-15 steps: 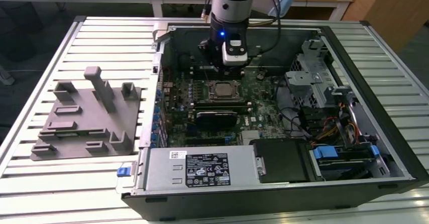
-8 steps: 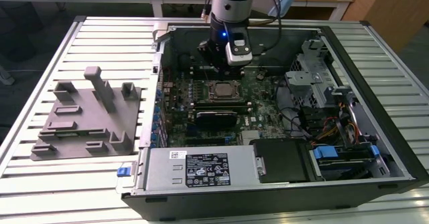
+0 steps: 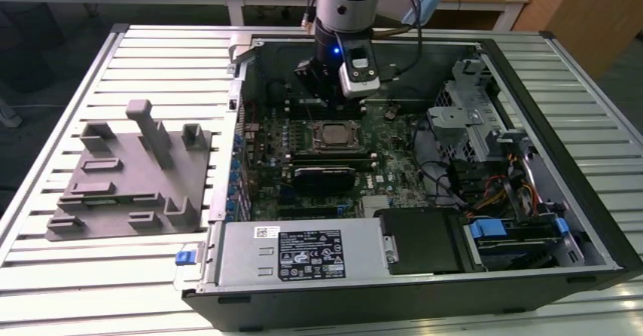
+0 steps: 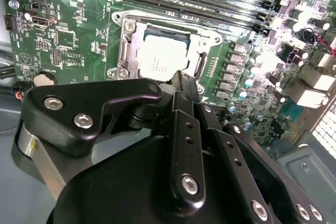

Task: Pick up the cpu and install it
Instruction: 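Install the first cpu locking lever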

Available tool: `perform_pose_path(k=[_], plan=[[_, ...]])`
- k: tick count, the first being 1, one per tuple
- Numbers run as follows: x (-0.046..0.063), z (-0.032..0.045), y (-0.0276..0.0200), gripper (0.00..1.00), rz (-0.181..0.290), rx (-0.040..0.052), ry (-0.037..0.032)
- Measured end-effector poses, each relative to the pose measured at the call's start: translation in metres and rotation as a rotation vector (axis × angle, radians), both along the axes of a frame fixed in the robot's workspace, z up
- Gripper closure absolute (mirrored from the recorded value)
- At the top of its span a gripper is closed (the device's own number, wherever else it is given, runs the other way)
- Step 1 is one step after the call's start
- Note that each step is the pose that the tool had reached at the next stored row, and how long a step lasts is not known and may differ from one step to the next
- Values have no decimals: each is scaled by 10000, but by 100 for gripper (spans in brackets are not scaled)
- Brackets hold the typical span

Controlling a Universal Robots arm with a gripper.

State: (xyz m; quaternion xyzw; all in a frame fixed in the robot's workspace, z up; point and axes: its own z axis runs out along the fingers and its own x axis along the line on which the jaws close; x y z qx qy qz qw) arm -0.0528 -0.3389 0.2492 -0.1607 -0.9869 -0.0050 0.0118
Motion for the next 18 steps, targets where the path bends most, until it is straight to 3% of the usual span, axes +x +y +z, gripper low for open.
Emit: perform_pose_path(k=[7,14,18], plan=[[-45,4,0,89,63,16,-48],[-69,0,0,89,338,140,-87],[-73,-1,0,89,693,149,-90]])
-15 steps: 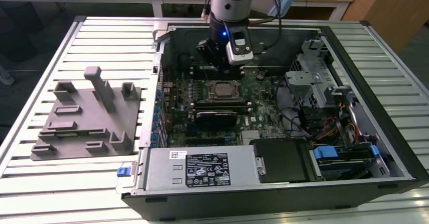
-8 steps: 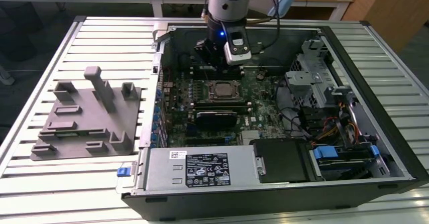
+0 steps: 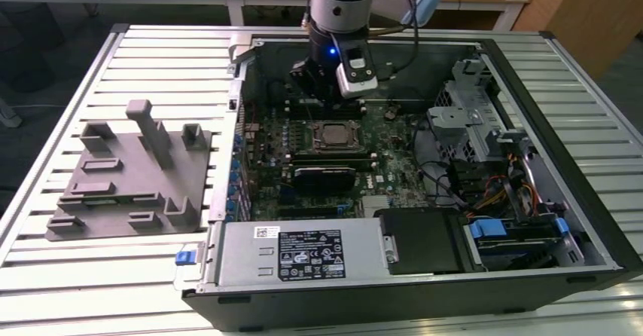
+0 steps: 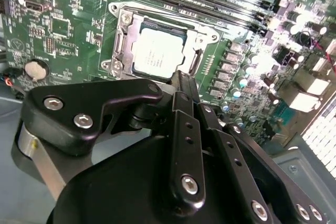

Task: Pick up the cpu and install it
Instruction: 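Install the first cpu locking lever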

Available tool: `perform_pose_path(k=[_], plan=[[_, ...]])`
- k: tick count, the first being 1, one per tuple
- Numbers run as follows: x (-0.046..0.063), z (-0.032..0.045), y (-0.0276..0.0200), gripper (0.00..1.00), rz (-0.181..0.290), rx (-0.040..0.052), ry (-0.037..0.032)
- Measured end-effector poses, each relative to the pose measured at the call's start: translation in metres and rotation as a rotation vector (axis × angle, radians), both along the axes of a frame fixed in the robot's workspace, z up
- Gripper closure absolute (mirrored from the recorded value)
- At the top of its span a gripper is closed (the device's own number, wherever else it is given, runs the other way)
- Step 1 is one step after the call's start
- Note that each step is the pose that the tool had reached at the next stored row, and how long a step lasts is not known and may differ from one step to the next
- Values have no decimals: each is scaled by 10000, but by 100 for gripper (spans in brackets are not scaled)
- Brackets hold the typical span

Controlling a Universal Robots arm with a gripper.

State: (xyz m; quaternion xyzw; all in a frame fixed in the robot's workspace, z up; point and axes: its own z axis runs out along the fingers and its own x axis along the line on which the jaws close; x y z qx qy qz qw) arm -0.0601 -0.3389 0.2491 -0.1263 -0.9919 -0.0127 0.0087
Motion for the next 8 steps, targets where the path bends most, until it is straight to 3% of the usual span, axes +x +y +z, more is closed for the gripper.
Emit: perform_pose_path(k=[8], plan=[[-1,-4,0,89,1320,0,0]])
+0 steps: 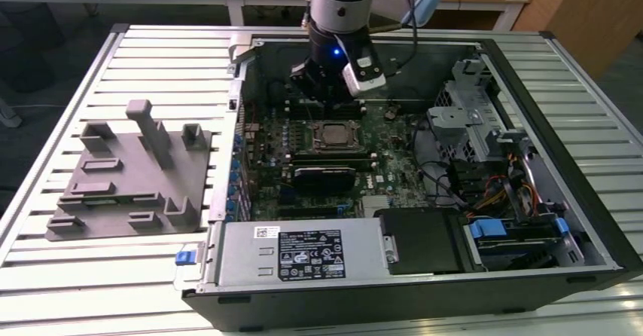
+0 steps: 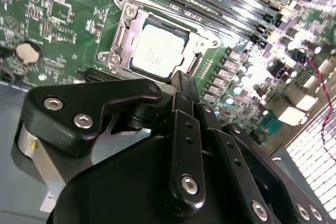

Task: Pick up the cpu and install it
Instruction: 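Install the first cpu locking lever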

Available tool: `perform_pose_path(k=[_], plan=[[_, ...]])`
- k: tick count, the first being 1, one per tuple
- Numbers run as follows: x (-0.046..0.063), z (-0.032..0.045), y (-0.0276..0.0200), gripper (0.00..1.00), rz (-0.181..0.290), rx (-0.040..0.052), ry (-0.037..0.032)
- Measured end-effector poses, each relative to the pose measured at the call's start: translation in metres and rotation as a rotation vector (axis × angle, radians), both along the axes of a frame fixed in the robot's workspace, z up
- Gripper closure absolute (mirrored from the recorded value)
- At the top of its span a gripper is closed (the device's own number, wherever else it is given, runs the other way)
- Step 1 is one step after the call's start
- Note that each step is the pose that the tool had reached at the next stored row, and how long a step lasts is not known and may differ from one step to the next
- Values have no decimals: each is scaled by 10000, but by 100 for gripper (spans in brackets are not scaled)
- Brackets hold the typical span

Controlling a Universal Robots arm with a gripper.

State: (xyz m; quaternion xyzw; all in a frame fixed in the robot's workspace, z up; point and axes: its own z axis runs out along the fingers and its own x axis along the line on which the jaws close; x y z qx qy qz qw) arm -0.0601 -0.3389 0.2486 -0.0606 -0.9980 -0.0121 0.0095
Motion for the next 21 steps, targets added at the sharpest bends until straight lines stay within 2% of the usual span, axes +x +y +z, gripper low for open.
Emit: perform_pose_path(k=[21], plan=[[0,-1,0,89,1658,1,0]])
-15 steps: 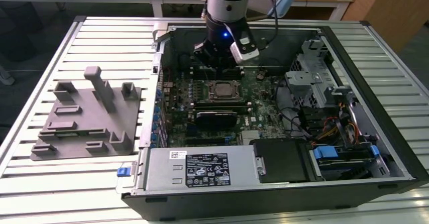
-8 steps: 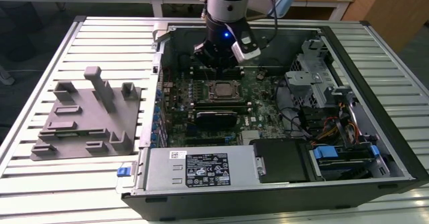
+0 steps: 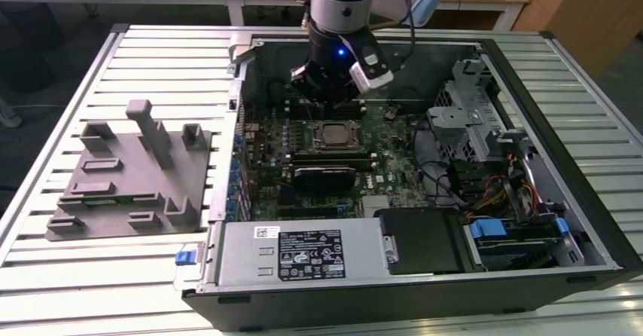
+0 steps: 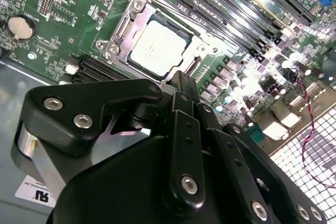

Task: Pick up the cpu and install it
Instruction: 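Install the first cpu locking lever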

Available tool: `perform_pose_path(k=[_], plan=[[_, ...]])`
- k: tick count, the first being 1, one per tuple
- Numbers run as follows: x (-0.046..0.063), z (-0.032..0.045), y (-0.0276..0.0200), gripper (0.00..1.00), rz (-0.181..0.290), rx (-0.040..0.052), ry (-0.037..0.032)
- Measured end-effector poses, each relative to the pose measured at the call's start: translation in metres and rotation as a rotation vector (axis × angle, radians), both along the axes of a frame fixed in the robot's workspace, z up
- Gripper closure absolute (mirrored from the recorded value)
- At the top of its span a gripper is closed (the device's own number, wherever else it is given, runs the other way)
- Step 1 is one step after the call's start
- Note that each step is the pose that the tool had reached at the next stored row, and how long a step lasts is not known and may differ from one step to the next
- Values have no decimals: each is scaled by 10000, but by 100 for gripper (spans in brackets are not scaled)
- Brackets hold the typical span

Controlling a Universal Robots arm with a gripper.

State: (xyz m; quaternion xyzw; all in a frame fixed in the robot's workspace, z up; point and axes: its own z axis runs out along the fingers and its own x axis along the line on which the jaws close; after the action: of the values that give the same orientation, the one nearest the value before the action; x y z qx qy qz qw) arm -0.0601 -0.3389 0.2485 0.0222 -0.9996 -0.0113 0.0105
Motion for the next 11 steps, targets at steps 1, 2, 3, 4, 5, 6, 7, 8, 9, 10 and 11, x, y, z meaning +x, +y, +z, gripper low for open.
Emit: perform_pose_path(k=[1,2,3,4,5,6,7,8,9,10,11], plan=[[0,0,0,89,57,-1,0],[0,0,0,89,111,-1,1],[0,0,0,89,165,-1,1],[0,0,0,89,222,-1,1],[0,0,-1,89,285,-1,1],[0,0,-1,89,357,-1,0],[0,0,0,89,436,0,0],[0,0,-1,89,502,-1,0],[0,0,-1,89,556,0,0],[0,0,-1,89,598,0,0],[0,0,-1,89,627,-1,0]])
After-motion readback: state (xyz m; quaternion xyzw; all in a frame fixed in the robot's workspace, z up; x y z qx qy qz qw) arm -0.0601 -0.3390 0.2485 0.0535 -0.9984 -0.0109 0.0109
